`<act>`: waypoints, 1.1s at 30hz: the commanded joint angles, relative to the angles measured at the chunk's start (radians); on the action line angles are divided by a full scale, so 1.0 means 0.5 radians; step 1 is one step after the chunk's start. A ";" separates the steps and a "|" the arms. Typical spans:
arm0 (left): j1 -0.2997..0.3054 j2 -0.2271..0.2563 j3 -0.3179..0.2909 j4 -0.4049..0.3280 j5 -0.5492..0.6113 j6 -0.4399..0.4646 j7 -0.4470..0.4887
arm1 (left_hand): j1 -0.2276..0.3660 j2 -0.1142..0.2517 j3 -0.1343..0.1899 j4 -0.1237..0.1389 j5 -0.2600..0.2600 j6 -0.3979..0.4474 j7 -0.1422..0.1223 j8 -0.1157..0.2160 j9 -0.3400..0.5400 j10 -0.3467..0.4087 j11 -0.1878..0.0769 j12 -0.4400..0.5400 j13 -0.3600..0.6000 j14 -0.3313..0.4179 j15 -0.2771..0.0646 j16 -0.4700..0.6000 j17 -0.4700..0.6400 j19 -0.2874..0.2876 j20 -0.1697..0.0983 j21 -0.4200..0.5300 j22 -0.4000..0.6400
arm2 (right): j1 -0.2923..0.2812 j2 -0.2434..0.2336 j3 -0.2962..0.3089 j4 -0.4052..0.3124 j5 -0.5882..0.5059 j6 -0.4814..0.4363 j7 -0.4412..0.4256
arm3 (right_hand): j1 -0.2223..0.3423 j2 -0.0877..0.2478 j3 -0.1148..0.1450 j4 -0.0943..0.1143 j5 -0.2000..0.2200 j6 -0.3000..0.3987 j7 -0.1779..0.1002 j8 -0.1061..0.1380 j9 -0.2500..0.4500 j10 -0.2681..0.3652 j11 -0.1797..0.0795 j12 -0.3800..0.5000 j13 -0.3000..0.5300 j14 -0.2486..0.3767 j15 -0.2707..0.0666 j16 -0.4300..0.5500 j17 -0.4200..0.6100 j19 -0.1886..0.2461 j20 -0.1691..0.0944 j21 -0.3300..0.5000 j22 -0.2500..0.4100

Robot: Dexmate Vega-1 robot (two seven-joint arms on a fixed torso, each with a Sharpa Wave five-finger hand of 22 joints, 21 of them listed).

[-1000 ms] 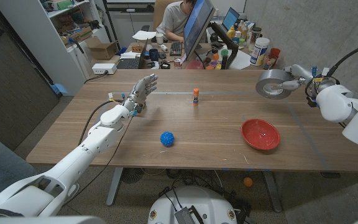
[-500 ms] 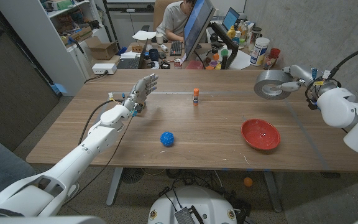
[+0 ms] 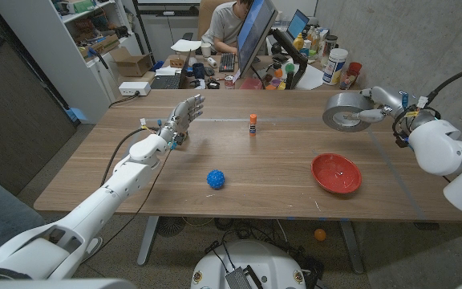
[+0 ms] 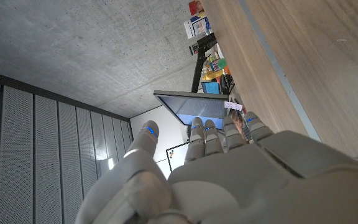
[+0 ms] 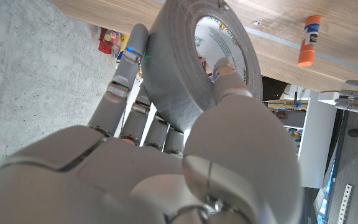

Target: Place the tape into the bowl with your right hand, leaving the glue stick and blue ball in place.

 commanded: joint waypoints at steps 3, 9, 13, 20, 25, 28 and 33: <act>-0.026 -0.003 0.010 0.015 0.005 0.003 -0.020 | 0.007 -0.001 0.007 -0.001 0.014 0.011 0.003 -0.001 0.005 0.001 0.013 0.002 0.004 -0.011 0.005 0.006 0.009 -0.018 0.001 0.010 0.008 | -0.106 0.198 0.037 -0.144 -0.194 0.000 0.125 | 0.166 0.154 0.060 0.040 -0.004 0.349 -0.299 0.023 0.003 0.013 0.005 -0.007 0.014 0.079 -0.086 -0.013 0.007 -0.006 0.002 0.000 0.002; -0.028 -0.001 0.013 0.011 0.011 0.011 -0.017 | 0.006 -0.001 0.007 -0.002 0.014 0.008 0.000 -0.002 0.005 -0.001 0.017 0.001 0.004 -0.013 0.008 0.005 0.008 -0.018 0.000 0.010 0.008 | -0.154 0.268 0.045 -0.199 -0.254 0.003 0.160 | 0.173 0.149 0.064 0.037 -0.003 0.363 -0.299 0.030 0.003 0.034 -0.032 -0.002 0.019 0.091 -0.090 -0.017 0.008 -0.007 0.001 0.001 0.002; -0.026 0.002 0.014 0.003 0.014 0.015 -0.012 | 0.007 -0.001 0.007 -0.002 0.015 0.010 0.002 -0.001 0.005 0.000 0.015 0.001 0.004 -0.015 0.007 0.004 0.008 -0.019 0.001 0.010 0.008 | -0.182 0.305 0.060 -0.226 -0.273 0.014 0.205 | 0.172 0.148 0.063 0.040 -0.004 0.390 -0.294 0.043 0.003 0.053 -0.052 0.002 0.023 0.103 -0.092 -0.014 0.014 -0.005 0.002 0.002 0.002; -0.020 0.009 0.018 -0.014 0.014 0.032 -0.010 | 0.007 -0.001 0.008 -0.002 0.015 0.011 0.001 -0.001 0.005 -0.002 0.016 0.000 0.004 -0.015 0.008 0.005 0.008 -0.020 0.001 0.010 0.008 | -0.226 0.352 0.080 -0.259 -0.284 0.009 0.311 | 0.174 0.149 0.067 0.041 -0.004 0.397 -0.294 0.047 0.003 0.067 -0.056 0.005 0.026 0.113 -0.097 -0.018 0.014 -0.006 0.002 0.003 0.002; -0.009 0.021 0.019 -0.034 0.015 0.044 -0.009 | 0.007 0.000 0.008 -0.002 0.015 0.007 0.002 -0.003 0.005 -0.002 0.013 0.000 0.004 -0.016 0.006 0.005 0.008 -0.021 0.000 0.010 0.008 | -0.256 0.384 0.099 -0.282 -0.290 0.017 0.363 | 0.175 0.147 0.068 0.041 -0.005 0.388 -0.293 0.045 0.003 0.070 -0.056 0.004 0.029 0.117 -0.089 -0.022 0.015 -0.007 0.002 0.004 0.002; 0.000 0.023 0.014 -0.042 0.013 0.044 0.000 | 0.007 0.000 0.008 -0.002 0.015 0.008 0.004 -0.002 0.005 -0.002 0.011 0.000 0.004 -0.015 0.008 0.005 0.008 -0.023 0.000 0.010 0.008 | -0.277 0.402 0.116 -0.298 -0.303 0.018 0.390 | 0.173 0.147 0.069 0.043 -0.006 0.389 -0.294 0.047 0.003 0.073 -0.060 0.004 0.030 0.117 -0.091 -0.026 0.015 -0.008 0.002 0.004 0.002; 0.005 0.029 0.011 -0.051 0.017 0.044 0.010 | 0.007 -0.001 0.008 -0.001 0.015 0.006 0.002 -0.003 0.005 -0.003 0.012 0.000 0.004 -0.015 0.007 0.005 0.008 -0.025 0.000 0.009 0.008 | -0.310 0.446 0.131 -0.330 -0.334 0.002 0.417 | 0.176 0.146 0.072 0.042 -0.006 0.398 -0.290 0.051 0.003 0.078 -0.060 0.003 0.031 0.120 -0.089 -0.030 0.015 -0.008 0.002 0.004 0.001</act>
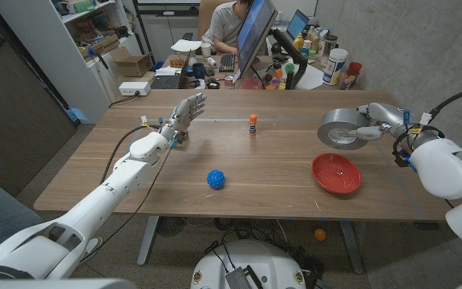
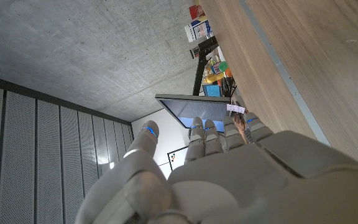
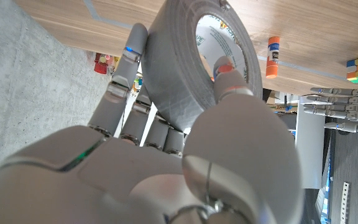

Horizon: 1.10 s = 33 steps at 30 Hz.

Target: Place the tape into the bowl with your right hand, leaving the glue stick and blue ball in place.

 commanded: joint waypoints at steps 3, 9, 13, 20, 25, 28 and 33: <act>0.018 0.015 -0.006 -0.031 0.003 0.012 0.018 | 0.007 -0.001 0.007 -0.002 0.015 0.005 0.002 -0.003 0.005 -0.003 0.012 0.000 0.004 -0.016 0.008 0.005 0.008 -0.013 0.011 0.010 0.008 | -0.094 0.121 0.034 -0.087 -0.076 -0.020 0.117 | 0.150 0.174 0.052 0.035 -0.006 0.354 -0.338 0.016 0.003 0.016 0.000 0.001 0.003 0.078 -0.069 -0.006 0.006 -0.009 0.002 0.004 0.000; 0.007 0.007 0.003 -0.023 0.006 0.008 0.007 | 0.007 -0.001 0.007 -0.002 0.015 0.008 0.003 -0.002 0.005 -0.002 0.016 0.000 0.004 -0.015 0.008 0.006 0.008 -0.015 0.011 0.009 0.008 | -0.104 0.173 0.000 -0.105 -0.075 -0.026 0.107 | 0.148 0.174 0.049 0.038 -0.009 0.357 -0.334 0.019 0.003 0.025 0.003 0.001 0.005 0.081 -0.073 -0.004 0.014 -0.010 0.002 0.005 0.000; 0.004 0.004 0.007 -0.022 0.009 0.006 0.004 | 0.007 -0.001 0.007 -0.002 0.015 0.006 0.004 -0.003 0.005 -0.001 0.018 0.001 0.004 -0.016 0.009 0.005 0.008 -0.016 0.010 0.009 0.008 | -0.112 0.188 -0.017 -0.109 -0.067 -0.026 0.107 | 0.149 0.173 0.050 0.038 -0.009 0.355 -0.335 0.019 0.003 0.028 0.001 0.000 0.006 0.092 -0.077 -0.004 0.015 -0.010 0.001 0.006 0.000; 0.019 0.014 0.000 -0.050 0.012 0.011 0.023 | 0.008 -0.001 0.007 -0.002 0.015 0.007 0.002 -0.002 0.005 -0.002 0.020 0.000 0.004 -0.015 0.010 0.005 0.008 -0.017 0.011 0.010 0.008 | -0.123 0.211 -0.061 -0.100 -0.032 -0.042 0.098 | 0.152 0.174 0.054 0.037 -0.009 0.358 -0.333 0.022 0.003 0.036 -0.003 0.000 0.007 0.095 -0.080 -0.007 0.016 -0.010 0.001 0.006 0.000; 0.030 0.019 -0.006 -0.068 0.013 0.011 0.039 | 0.008 -0.001 0.007 -0.002 0.015 0.008 0.006 -0.002 0.005 -0.002 0.016 0.000 0.004 -0.016 0.009 0.005 0.008 -0.018 0.006 0.009 0.008 | -0.142 0.207 -0.067 -0.095 -0.006 -0.043 0.093 | 0.154 0.175 0.054 0.037 -0.010 0.361 -0.332 0.024 0.003 0.037 0.000 -0.002 0.009 0.097 -0.076 -0.008 0.019 -0.009 0.000 0.007 0.000; 0.032 0.021 -0.007 -0.075 0.012 0.008 0.037 | 0.008 -0.001 0.007 -0.002 0.015 0.008 0.006 -0.002 0.005 -0.002 0.017 0.000 0.004 -0.016 0.008 0.005 0.008 -0.020 0.008 0.009 0.008 | -0.149 0.191 -0.073 -0.086 0.005 -0.036 0.092 | 0.154 0.178 0.053 0.038 -0.011 0.360 -0.333 0.024 0.003 0.037 0.001 -0.003 0.010 0.097 -0.079 -0.004 0.026 -0.011 -0.001 0.007 0.000; 0.037 0.025 -0.008 -0.094 0.017 0.001 0.041 | 0.008 -0.001 0.007 -0.002 0.015 0.008 0.005 -0.002 0.005 -0.003 0.016 0.000 0.004 -0.016 0.008 0.005 0.008 -0.020 0.007 0.009 0.008 | -0.150 0.182 -0.092 -0.073 0.018 -0.058 0.078 | 0.156 0.178 0.053 0.037 -0.013 0.359 -0.331 0.025 0.003 0.037 0.001 -0.005 0.012 0.098 -0.079 -0.005 0.030 -0.011 -0.001 0.008 0.001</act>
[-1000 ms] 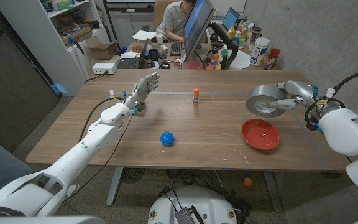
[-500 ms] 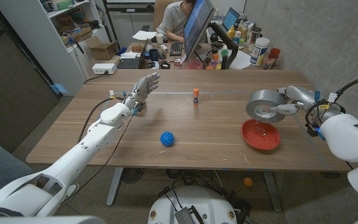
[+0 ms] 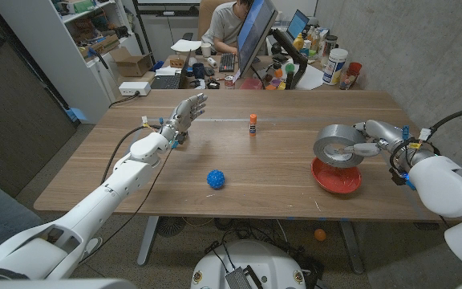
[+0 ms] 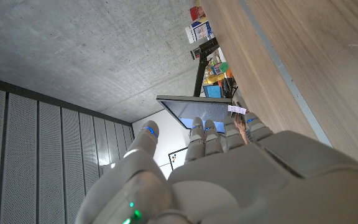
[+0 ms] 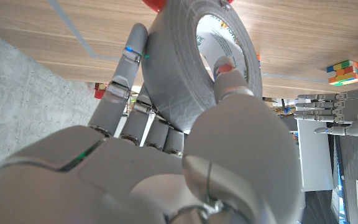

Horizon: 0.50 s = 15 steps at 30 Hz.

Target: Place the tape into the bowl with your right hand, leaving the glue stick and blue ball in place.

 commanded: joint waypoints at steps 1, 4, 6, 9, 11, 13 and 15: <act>0.015 0.012 -0.009 -0.040 0.007 -0.011 0.015 | 0.008 -0.001 0.007 -0.003 0.015 0.008 0.005 -0.002 0.005 -0.001 0.014 0.000 0.004 -0.017 0.007 0.005 0.008 -0.014 0.000 0.009 0.008 | -0.017 -0.013 -0.041 0.024 0.045 -0.040 -0.014 | 0.161 0.173 0.054 0.037 -0.005 0.349 -0.326 0.016 0.003 0.022 0.004 -0.004 0.012 0.080 -0.062 0.010 0.007 -0.011 -0.002 0.008 0.001; 0.018 0.014 -0.011 -0.048 0.010 -0.012 0.021 | 0.008 -0.001 0.007 -0.003 0.015 0.007 0.006 -0.003 0.005 -0.003 0.016 -0.001 0.004 -0.017 0.008 0.005 0.008 -0.016 0.001 0.008 0.008 | -0.017 -0.013 -0.052 0.035 0.065 -0.064 -0.023 | 0.158 0.175 0.054 0.040 -0.005 0.352 -0.321 0.017 0.003 0.025 0.004 -0.004 0.012 0.082 -0.059 0.008 0.007 -0.010 -0.003 0.009 0.001; 0.020 0.020 -0.008 -0.056 0.019 -0.007 0.028 | 0.008 -0.001 0.007 -0.003 0.015 0.007 0.006 -0.002 0.005 -0.003 0.014 0.000 0.004 -0.018 0.008 0.005 0.008 -0.017 0.000 0.008 0.008 | -0.017 -0.025 -0.060 0.046 0.076 -0.070 -0.028 | 0.157 0.176 0.052 0.042 -0.006 0.354 -0.326 0.019 0.003 0.029 0.005 -0.004 0.013 0.082 -0.062 0.011 0.013 -0.010 -0.003 0.009 0.001; 0.026 0.020 -0.007 -0.065 0.016 -0.009 0.025 | 0.008 -0.002 0.007 -0.003 0.015 0.006 0.001 -0.003 0.005 -0.003 0.015 0.000 0.004 -0.019 0.009 0.005 0.008 -0.018 0.000 0.008 0.008 | -0.005 -0.036 -0.078 0.061 0.099 -0.089 -0.039 | 0.155 0.181 0.052 0.044 -0.007 0.352 -0.327 0.018 0.003 0.025 0.003 -0.006 0.014 0.084 -0.067 0.011 0.015 -0.011 -0.004 0.009 0.001; 0.029 0.022 -0.006 -0.071 0.017 -0.012 0.020 | 0.008 -0.002 0.007 -0.003 0.015 0.007 0.006 -0.002 0.005 -0.001 0.015 0.000 0.004 -0.019 0.006 0.005 0.008 -0.020 -0.001 0.007 0.008 | 0.005 -0.040 -0.084 0.075 0.127 -0.095 -0.045 | 0.153 0.183 0.050 0.046 -0.008 0.351 -0.327 0.018 0.003 0.026 0.004 -0.007 0.015 0.083 -0.067 0.013 0.020 -0.008 -0.005 0.011 0.001; 0.033 0.024 -0.006 -0.077 0.014 -0.014 0.015 | 0.008 -0.002 0.007 -0.003 0.015 0.007 0.006 -0.002 0.005 -0.002 0.017 0.000 0.004 -0.017 0.007 0.005 0.008 -0.021 0.000 0.007 0.008 | 0.009 -0.057 -0.084 0.091 0.150 -0.092 -0.045 | 0.154 0.186 0.051 0.046 -0.008 0.348 -0.326 0.018 0.003 0.026 0.004 -0.008 0.015 0.083 -0.065 0.012 0.021 -0.009 -0.005 0.011 0.001; 0.035 0.031 -0.005 -0.083 0.017 -0.007 0.014 | 0.008 -0.002 0.007 -0.003 0.015 0.009 0.007 -0.002 0.005 -0.002 0.015 0.000 0.004 -0.018 0.008 0.005 0.008 -0.023 0.000 0.007 0.008 | 0.015 -0.066 -0.089 0.101 0.172 -0.102 -0.052 | 0.153 0.185 0.050 0.046 -0.009 0.350 -0.326 0.019 0.003 0.027 0.004 -0.009 0.016 0.085 -0.066 0.012 0.023 -0.009 -0.006 0.012 0.001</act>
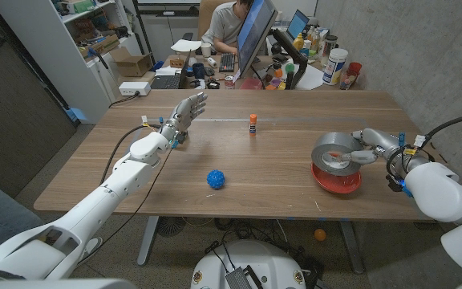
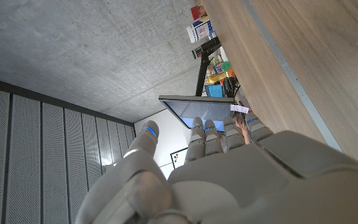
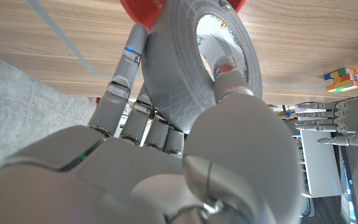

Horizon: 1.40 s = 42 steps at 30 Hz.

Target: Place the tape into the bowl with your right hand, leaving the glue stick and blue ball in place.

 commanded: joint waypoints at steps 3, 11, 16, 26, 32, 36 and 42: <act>0.029 0.027 -0.007 -0.051 0.000 0.007 0.007 | 0.009 -0.002 0.007 -0.003 0.015 0.010 0.005 -0.001 0.005 -0.003 0.010 0.000 0.004 -0.015 0.009 0.006 0.008 -0.018 0.006 0.006 0.008 | 0.024 -0.060 -0.038 0.083 0.138 -0.046 -0.044 | 0.155 0.186 0.052 0.045 -0.009 0.349 -0.328 0.013 0.003 0.018 -0.005 -0.009 0.007 0.086 -0.069 0.007 0.013 -0.009 -0.007 0.012 0.001; 0.041 0.035 -0.014 -0.067 0.002 0.009 0.023 | 0.009 -0.003 0.006 -0.003 0.015 0.010 0.007 -0.001 0.005 -0.004 0.018 -0.001 0.004 -0.016 0.009 0.006 0.008 -0.019 0.005 0.006 0.008 | 0.032 -0.120 -0.071 0.130 0.187 -0.056 -0.095 | 0.155 0.188 0.052 0.045 -0.011 0.344 -0.331 0.012 0.003 0.015 -0.007 -0.014 0.010 0.085 -0.067 0.001 0.016 -0.010 -0.006 0.013 0.001; 0.042 0.037 -0.012 -0.077 0.005 0.011 0.024 | 0.009 -0.003 0.006 -0.004 0.015 0.011 0.007 -0.001 0.005 -0.003 0.015 0.000 0.004 -0.016 0.009 0.006 0.007 -0.020 0.005 0.006 0.008 | 0.043 -0.151 -0.093 0.146 0.211 -0.067 -0.131 | 0.154 0.189 0.053 0.045 -0.012 0.343 -0.330 0.013 0.003 0.013 -0.007 -0.017 0.012 0.082 -0.063 -0.003 0.018 -0.011 -0.006 0.014 0.001; 0.066 0.053 -0.015 -0.113 0.004 0.023 0.034 | 0.008 -0.006 0.004 -0.004 0.014 0.009 0.004 -0.002 0.005 -0.001 0.016 0.001 0.004 -0.014 0.009 0.006 0.008 -0.021 0.006 0.007 0.008 | 0.065 -0.216 -0.139 0.187 0.262 -0.084 -0.189 | 0.162 0.192 0.055 0.042 -0.013 0.345 -0.324 0.015 0.002 0.009 -0.006 -0.025 0.012 0.079 -0.057 -0.008 0.025 -0.016 -0.003 0.014 0.001; 0.088 0.073 -0.026 -0.150 0.008 0.026 0.050 | 0.007 -0.007 0.003 -0.004 0.014 0.009 0.006 -0.002 0.005 -0.003 0.012 -0.001 0.004 -0.016 0.009 0.006 0.008 -0.021 0.006 0.008 0.008 | 0.059 -0.245 -0.139 0.212 0.293 -0.074 -0.226 | 0.162 0.193 0.057 0.041 -0.014 0.343 -0.328 0.016 0.002 0.005 -0.008 -0.029 0.015 0.079 -0.062 -0.015 0.025 -0.014 -0.005 0.016 0.001; 0.103 0.084 -0.036 -0.172 0.001 0.033 0.060 | 0.007 -0.007 0.003 -0.004 0.014 0.009 0.005 -0.002 0.005 -0.003 0.011 0.000 0.004 -0.015 0.009 0.006 0.008 -0.022 0.007 0.008 0.008 | 0.051 -0.257 -0.138 0.223 0.305 -0.085 -0.248 | 0.163 0.193 0.057 0.041 -0.014 0.314 -0.327 0.004 0.001 -0.001 -0.009 -0.034 0.017 0.079 -0.061 -0.017 0.028 -0.004 -0.006 0.021 0.001; 0.108 0.089 -0.037 -0.187 0.002 0.031 0.058 | 0.007 -0.008 0.002 -0.004 0.014 0.012 0.004 -0.001 0.005 0.000 0.010 0.001 0.004 -0.015 0.009 0.006 0.008 -0.022 0.007 0.008 0.008 | 0.045 -0.289 -0.157 0.232 0.306 -0.113 -0.279 | 0.168 0.191 0.062 0.037 -0.014 0.306 -0.321 0.001 0.000 -0.022 -0.004 -0.046 0.019 0.067 -0.045 -0.033 0.025 0.000 -0.008 0.024 0.001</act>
